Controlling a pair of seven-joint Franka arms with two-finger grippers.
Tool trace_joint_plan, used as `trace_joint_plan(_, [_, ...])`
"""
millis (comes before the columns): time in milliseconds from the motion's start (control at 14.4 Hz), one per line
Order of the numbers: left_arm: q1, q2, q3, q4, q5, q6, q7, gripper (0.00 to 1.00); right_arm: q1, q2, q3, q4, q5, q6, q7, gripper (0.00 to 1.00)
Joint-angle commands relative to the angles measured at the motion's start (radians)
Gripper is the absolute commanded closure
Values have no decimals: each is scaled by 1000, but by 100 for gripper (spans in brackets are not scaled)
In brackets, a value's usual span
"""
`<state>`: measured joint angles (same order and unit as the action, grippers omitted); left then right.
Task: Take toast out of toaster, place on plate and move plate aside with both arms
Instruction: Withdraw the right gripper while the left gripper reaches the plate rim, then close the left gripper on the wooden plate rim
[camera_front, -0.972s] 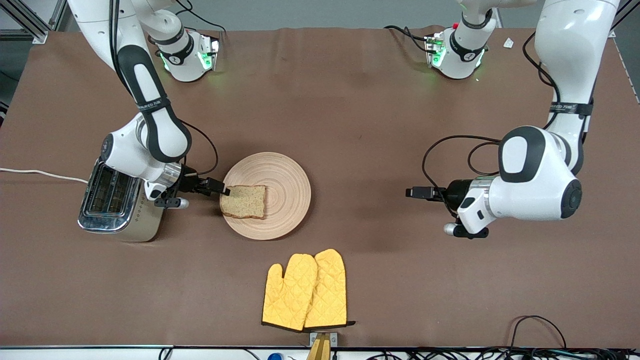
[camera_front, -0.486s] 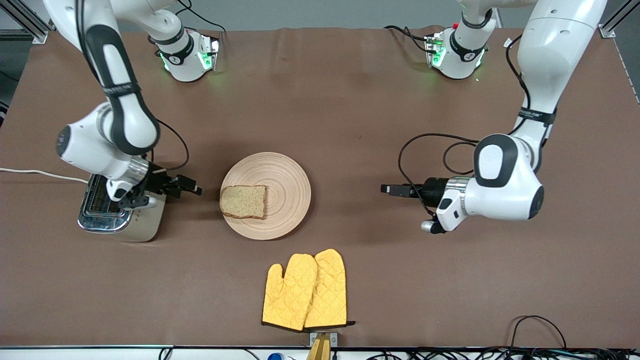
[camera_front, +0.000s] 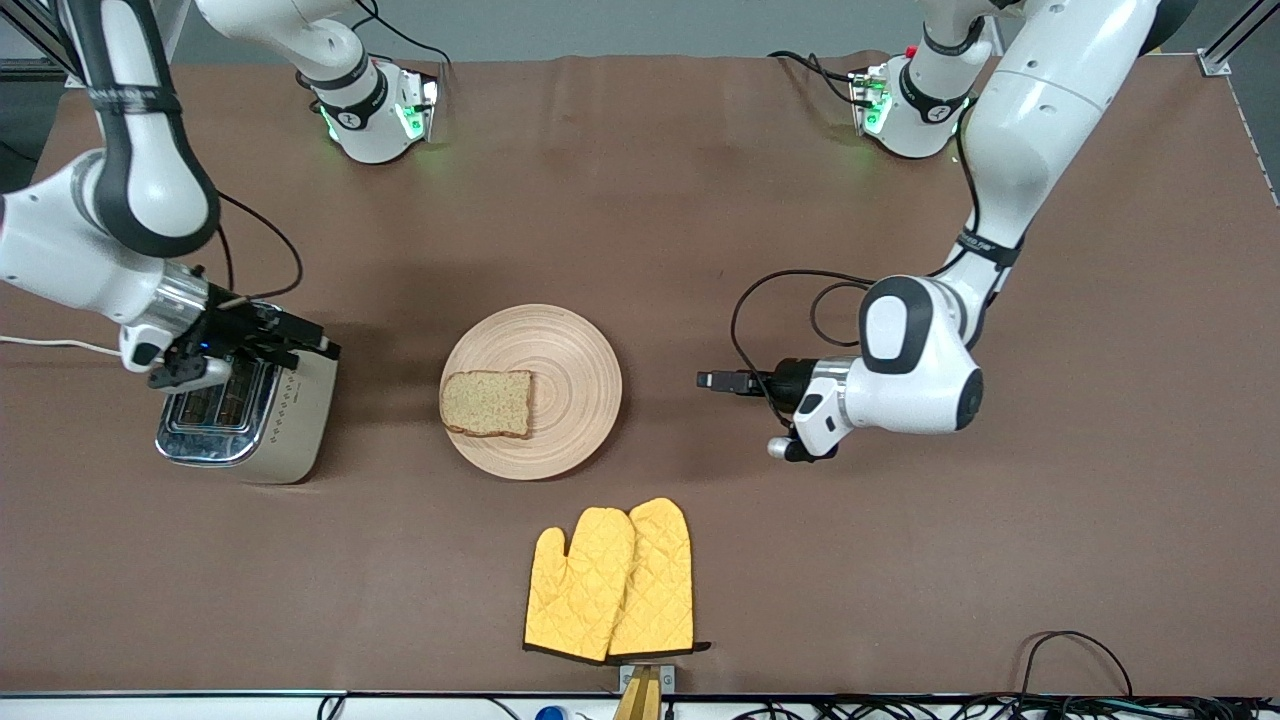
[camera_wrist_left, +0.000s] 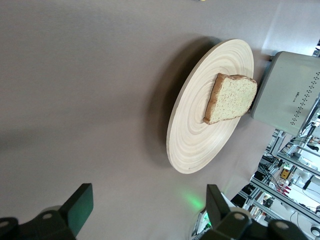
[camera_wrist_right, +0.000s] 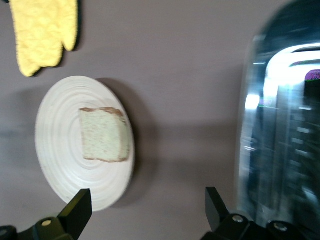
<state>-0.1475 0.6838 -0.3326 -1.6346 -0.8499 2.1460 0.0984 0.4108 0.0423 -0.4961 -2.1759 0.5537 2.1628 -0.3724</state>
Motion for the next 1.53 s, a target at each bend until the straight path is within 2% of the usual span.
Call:
trace_joint_plan(0, [-18,43,-17,-1,-81,70,125,2,-10,-171,14,-25,-221,-79,203,0])
trace_joint_plan(139, [-47,74,-17,4,-141,104,191,3,-1,-289,36,43,-438,-202,372,0])
trace_joint_plan(208, [-67,95,-17,9,-165,132,216,5,-3,-312,72,97,-511,-271,421,0])
trace_joint_plan(347, [-108,126,-17,45,-196,178,254,11,-10,-318,131,245,-616,-420,446,0])
trace_joint_plan(486, [-145,151,-17,64,-209,205,256,12,-9,-312,133,394,-705,-515,434,0])
trace_joint_plan(625, [-170,197,-17,117,-209,232,261,15,-9,-308,129,449,-733,-561,434,0])
trace_joint_plan(833, [-210,259,-17,183,-209,265,279,26,-15,-263,117,441,-748,-506,431,0])
trace_joint_plan(972, [-239,298,-17,228,-209,293,279,36,-23,-227,110,450,-739,-483,411,0])
trace_joint_plan(1181, [-264,318,-17,243,-209,344,279,40,-33,-209,99,449,-703,-466,392,0])
trace_joint_plan(1250, [-264,318,-19,243,-210,344,279,48,-33,-206,99,452,-701,-465,386,0])
trace_joint_plan(1458, [-265,316,-19,243,-219,344,280,80,-35,-164,99,465,-695,-423,383,0])
